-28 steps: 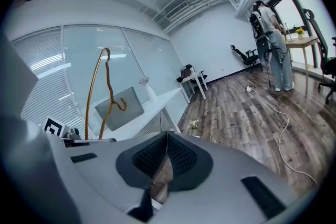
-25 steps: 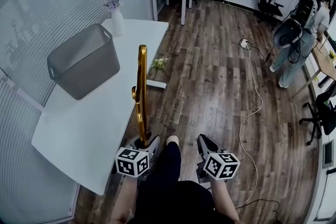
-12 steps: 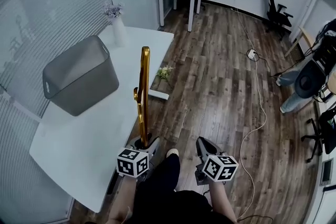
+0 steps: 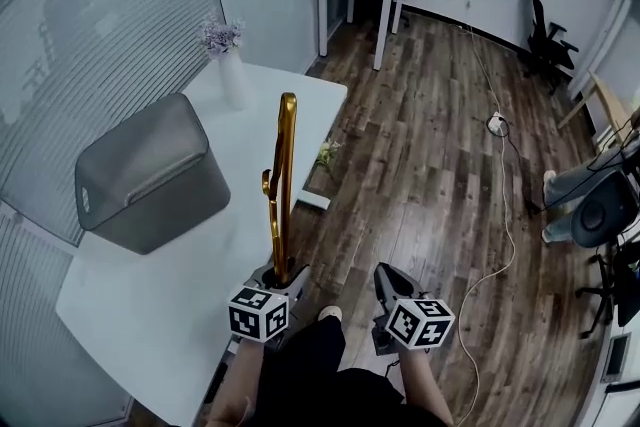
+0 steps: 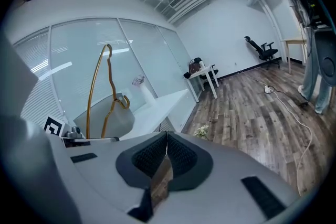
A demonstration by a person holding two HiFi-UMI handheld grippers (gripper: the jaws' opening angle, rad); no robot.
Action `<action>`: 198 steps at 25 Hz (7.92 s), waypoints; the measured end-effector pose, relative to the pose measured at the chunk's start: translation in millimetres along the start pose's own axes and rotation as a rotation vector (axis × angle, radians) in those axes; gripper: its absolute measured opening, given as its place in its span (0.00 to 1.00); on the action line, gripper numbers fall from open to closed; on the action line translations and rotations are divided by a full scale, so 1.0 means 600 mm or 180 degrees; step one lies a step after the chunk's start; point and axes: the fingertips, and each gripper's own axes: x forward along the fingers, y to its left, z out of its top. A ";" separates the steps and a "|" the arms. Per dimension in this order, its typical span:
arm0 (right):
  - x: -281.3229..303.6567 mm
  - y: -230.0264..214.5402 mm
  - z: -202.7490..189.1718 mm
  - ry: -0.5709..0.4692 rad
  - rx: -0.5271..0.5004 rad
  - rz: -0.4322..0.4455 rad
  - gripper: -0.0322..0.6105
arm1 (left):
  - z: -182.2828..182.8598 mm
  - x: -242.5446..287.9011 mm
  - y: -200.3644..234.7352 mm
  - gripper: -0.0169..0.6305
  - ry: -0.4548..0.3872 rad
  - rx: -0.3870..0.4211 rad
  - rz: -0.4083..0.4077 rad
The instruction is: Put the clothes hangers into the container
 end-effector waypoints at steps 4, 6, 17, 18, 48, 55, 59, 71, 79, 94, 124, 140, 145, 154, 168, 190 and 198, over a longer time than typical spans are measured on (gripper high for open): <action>0.045 -0.007 0.029 0.0048 -0.0045 0.0015 0.10 | 0.022 0.029 0.030 0.25 0.0014 -0.0063 0.0033; 0.062 -0.009 0.047 0.0053 -0.0072 0.0026 0.10 | 0.036 0.041 0.043 0.25 0.0019 -0.0097 0.0051; 0.147 -0.027 0.114 0.0101 -0.0248 0.0169 0.10 | 0.099 0.105 0.075 0.25 -0.0066 -0.0004 0.0073; 0.155 -0.026 0.116 0.0105 -0.0265 0.0196 0.10 | 0.101 0.107 0.078 0.25 -0.0079 0.0006 0.0093; 0.401 0.102 0.218 0.0922 -0.1133 0.2016 0.10 | 0.186 0.119 0.141 0.25 -0.0653 -0.0600 0.1503; 0.439 0.175 0.252 0.0945 -0.1301 0.2538 0.10 | 0.218 0.076 0.158 0.25 -0.0789 -0.0642 0.1793; 0.454 0.234 0.266 0.0941 -0.1430 0.2891 0.10 | 0.264 0.059 0.149 0.25 -0.0905 -0.0588 0.1829; 0.451 0.373 0.294 0.1118 -0.1389 0.3803 0.10 | 0.310 -0.042 0.186 0.25 -0.0951 -0.0653 0.2227; 0.431 0.485 0.312 0.1194 -0.1312 0.4264 0.10 | 0.259 -0.178 0.220 0.25 -0.0557 -0.0730 0.2677; 0.459 0.599 0.330 0.1517 -0.0859 0.4581 0.10 | 0.160 -0.362 0.344 0.25 0.0950 -0.0489 0.2952; 0.483 0.730 0.282 0.1729 -0.1379 0.4738 0.10 | 0.212 -0.591 0.586 0.25 0.4407 0.1526 0.2238; 0.513 0.739 0.261 0.1759 -0.1449 0.4644 0.10 | 0.148 -0.482 0.633 0.26 0.4899 0.0941 0.1207; 0.523 0.735 0.265 0.1777 -0.1420 0.4574 0.10 | 0.123 -0.473 0.640 0.25 0.5020 0.0780 0.1080; 0.530 0.733 0.258 0.1810 -0.1488 0.4563 0.10 | 0.087 -0.455 0.654 0.26 0.5166 0.0789 0.0932; 0.540 0.736 0.259 0.1787 -0.1535 0.4584 0.10 | 0.108 -0.421 0.628 0.54 0.4610 0.0442 0.0754; 0.534 0.717 0.252 0.1582 -0.1738 0.4597 0.10 | 0.313 -0.407 0.620 0.57 0.2176 0.0410 0.1907; 0.510 0.706 0.265 0.1333 -0.1917 0.4689 0.10 | 0.335 -0.442 0.573 0.49 0.1293 0.0274 0.2472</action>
